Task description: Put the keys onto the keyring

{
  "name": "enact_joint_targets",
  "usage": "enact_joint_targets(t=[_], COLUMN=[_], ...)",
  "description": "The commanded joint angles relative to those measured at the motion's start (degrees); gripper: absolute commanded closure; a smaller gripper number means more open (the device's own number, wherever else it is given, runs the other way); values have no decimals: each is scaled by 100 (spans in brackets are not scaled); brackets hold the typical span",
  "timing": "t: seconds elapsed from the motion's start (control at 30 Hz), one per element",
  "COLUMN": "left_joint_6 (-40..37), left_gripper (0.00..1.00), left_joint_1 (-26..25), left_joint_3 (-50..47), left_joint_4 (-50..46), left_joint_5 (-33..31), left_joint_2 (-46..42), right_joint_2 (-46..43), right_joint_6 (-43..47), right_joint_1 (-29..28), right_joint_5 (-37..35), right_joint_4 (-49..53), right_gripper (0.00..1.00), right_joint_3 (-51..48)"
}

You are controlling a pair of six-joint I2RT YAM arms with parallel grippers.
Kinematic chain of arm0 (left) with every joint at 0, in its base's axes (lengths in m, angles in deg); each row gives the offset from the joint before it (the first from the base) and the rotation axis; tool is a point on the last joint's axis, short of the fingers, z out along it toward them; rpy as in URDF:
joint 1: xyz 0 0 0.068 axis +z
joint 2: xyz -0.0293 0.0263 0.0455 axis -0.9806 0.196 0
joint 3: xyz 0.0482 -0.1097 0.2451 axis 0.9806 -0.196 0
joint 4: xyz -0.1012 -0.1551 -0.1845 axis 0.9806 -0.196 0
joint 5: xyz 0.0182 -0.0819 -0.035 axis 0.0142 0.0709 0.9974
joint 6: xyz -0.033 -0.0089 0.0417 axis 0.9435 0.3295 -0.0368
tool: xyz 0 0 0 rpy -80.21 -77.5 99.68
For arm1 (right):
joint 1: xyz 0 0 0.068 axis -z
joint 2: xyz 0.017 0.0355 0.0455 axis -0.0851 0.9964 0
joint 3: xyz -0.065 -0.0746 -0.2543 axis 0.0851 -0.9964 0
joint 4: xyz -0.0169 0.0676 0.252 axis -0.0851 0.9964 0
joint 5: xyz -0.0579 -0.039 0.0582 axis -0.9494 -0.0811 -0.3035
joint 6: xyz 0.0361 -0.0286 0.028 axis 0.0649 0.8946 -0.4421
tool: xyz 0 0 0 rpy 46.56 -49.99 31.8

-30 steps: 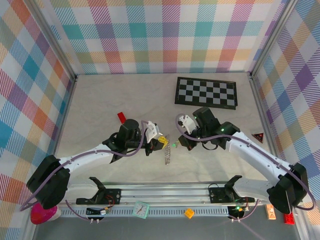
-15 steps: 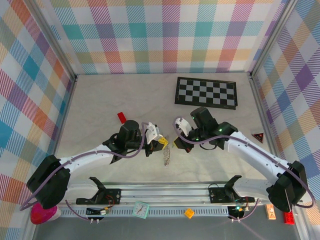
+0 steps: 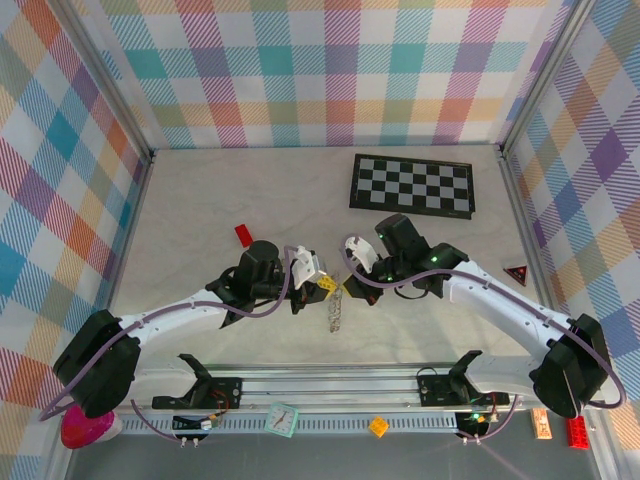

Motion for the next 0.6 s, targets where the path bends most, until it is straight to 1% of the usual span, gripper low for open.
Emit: enact_joint_targets(t=[0.0,0.13,0.17,0.23,0.47,0.57], left_joint_6=[-94,-87,-86,-86,-103,-221], left_gripper=[100,100,100,100,100,100], left_joint_1=[-63,-68,-64,-71,-72,-104], left_joint_3=[16,16,16,16,-10,-125], left_joint_4=[180,180,180,180,214,330], left_joint_5=[187,206,215,224,204,125], left_joint_2=[-93,-98,-99,-106,-128,-207], right_joint_2=[69,86,103,126,148,222], right_joint_6=[65,65,-124,-145,-394,-574], right_joint_1=[-51,-68,-76,-86,-95,-95], right_joint_5=[75,-57,-118,-201,-876,-1165], right_joint_4=[-186,-253,-239,-225,-129,6], right_gripper=[100,100,100,100,100,100], right_joint_3=[168,168,177,177,224,314])
